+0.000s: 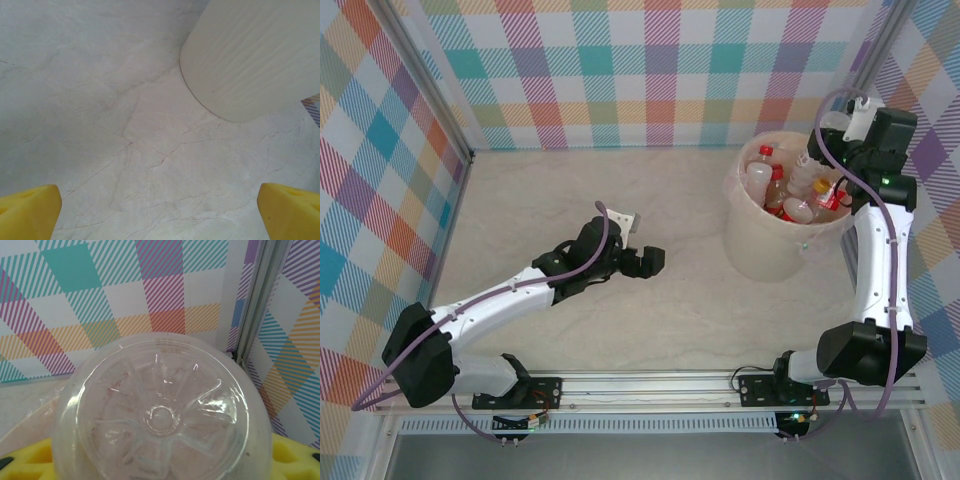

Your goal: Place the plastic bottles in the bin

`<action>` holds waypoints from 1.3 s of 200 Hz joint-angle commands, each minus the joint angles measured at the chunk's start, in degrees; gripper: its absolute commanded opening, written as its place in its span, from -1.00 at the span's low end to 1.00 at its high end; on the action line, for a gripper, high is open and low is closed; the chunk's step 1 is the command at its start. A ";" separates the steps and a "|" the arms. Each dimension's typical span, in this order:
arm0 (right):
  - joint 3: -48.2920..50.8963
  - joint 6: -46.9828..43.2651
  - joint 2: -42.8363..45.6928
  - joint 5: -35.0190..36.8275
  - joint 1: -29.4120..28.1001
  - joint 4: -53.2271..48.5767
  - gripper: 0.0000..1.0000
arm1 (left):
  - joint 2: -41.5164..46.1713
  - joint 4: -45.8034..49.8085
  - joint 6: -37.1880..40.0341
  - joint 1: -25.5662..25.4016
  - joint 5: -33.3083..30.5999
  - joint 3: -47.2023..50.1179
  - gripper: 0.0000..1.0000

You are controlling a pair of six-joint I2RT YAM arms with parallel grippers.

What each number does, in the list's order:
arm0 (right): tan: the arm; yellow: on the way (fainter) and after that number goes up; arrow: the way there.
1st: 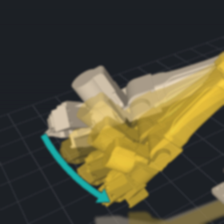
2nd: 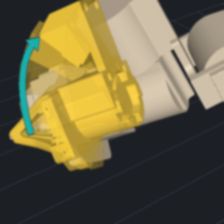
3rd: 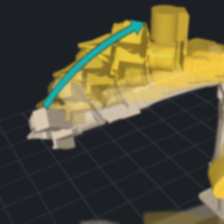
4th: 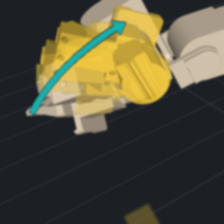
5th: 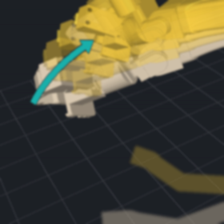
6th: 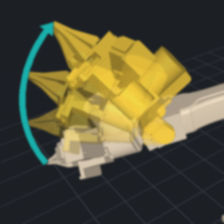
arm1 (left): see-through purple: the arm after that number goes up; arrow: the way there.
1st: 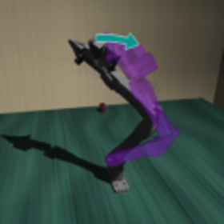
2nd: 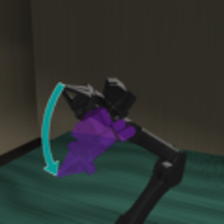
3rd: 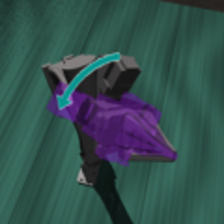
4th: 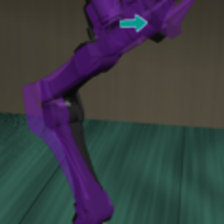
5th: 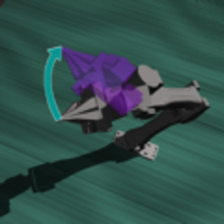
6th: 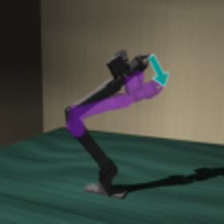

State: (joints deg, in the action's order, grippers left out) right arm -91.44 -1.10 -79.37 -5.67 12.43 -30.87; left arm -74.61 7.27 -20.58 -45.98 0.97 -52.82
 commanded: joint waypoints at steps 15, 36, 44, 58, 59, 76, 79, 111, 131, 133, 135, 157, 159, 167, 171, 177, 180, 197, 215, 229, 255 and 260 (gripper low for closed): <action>5.65 1.48 1.21 0.98 -2.02 -3.94 -0.25 | -0.89 -2.08 -1.02 0.00 -0.09 -1.41 0.99; 9.46 0.27 2.10 4.01 -3.34 -3.94 -0.25 | -1.04 -1.49 -0.53 -0.01 -0.08 -1.78 0.99; 10.64 -0.10 2.28 4.50 -3.68 -3.85 -0.25 | -0.95 -1.27 -0.51 -0.02 -0.26 -1.85 0.99; 12.03 -0.21 2.30 4.86 -4.36 -3.64 -0.25 | -0.81 -1.24 -0.51 -0.01 -0.54 -1.86 0.99; 12.05 -0.21 2.30 4.87 -4.44 -3.70 -0.25 | -0.81 -1.26 -0.51 0.00 -0.49 -1.90 0.99; 12.72 -0.78 1.82 6.17 -6.21 -3.93 -0.25 | -0.52 -1.71 -0.72 -0.02 -0.64 -1.71 0.99; 12.81 -0.88 1.69 6.48 -6.49 -4.03 -0.25 | -0.52 -1.66 -0.84 -0.06 -0.62 -1.65 0.99; 14.96 0.47 1.39 6.99 -6.67 -4.11 -0.24 | 0.07 -1.88 -0.96 -0.06 -0.89 -0.83 0.99; 16.58 1.79 2.02 7.98 -6.66 -4.38 -0.24 | 0.21 -1.77 -0.85 -0.06 -1.15 -0.54 0.99; 16.67 2.00 2.09 8.03 -6.66 -4.46 -0.23 | 0.29 -1.63 -0.82 -0.07 -1.21 -0.56 0.99; 16.72 2.12 2.18 8.04 -6.63 -4.46 -0.23 | 0.33 -1.55 -0.79 -0.08 -1.41 -0.56 0.99; 13.70 3.21 3.20 6.36 -6.66 -7.36 -0.08 | 0.95 -1.00 -0.43 0.01 -3.03 -0.53 0.99; 13.10 3.21 3.29 6.30 -6.63 -7.82 -0.06 | 0.95 -1.00 -0.36 0.05 -3.09 -0.66 0.99; 10.31 3.22 3.50 6.20 -6.70 -9.90 0.09 | 1.02 -0.86 0.00 0.14 -3.21 -0.85 0.99; 8.62 3.22 3.52 6.19 -6.63 -11.22 0.16 | 1.06 -0.69 0.16 0.10 -3.17 -0.99 0.99; 6.01 3.19 3.40 6.27 -6.71 -13.16 0.25 | 1.00 -0.52 0.46 0.10 -3.32 -1.18 0.99; 4.61 3.07 3.31 6.35 -6.69 -14.21 0.30 | 1.04 -0.43 0.56 0.16 -3.43 -1.25 0.99; -2.25 3.08 2.59 7.28 -6.61 -19.36 0.50 | 0.86 -0.61 0.97 0.19 -3.66 -1.42 0.99; -6.38 4.10 2.05 8.86 -6.22 -21.40 0.55 | 0.69 -1.08 1.15 0.36 -3.17 -1.60 0.99; -7.89 4.52 0.80 8.73 -5.88 -21.28 0.57 | 0.90 -0.94 1.15 0.41 -2.84 -1.79 0.99; -10.07 4.27 -2.18 9.14 -5.79 -20.92 0.59 | 2.15 0.33 1.59 0.45 -3.23 -1.57 0.99; -10.29 4.27 -2.83 9.00 -5.73 -20.70 0.58 | 2.56 0.52 1.62 0.45 -3.48 -1.42 0.99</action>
State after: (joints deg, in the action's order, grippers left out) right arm -100.66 2.20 -78.87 3.07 6.39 -49.01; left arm -74.98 7.11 -20.05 -45.93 -1.61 -52.86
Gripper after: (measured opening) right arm 0.795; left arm 0.996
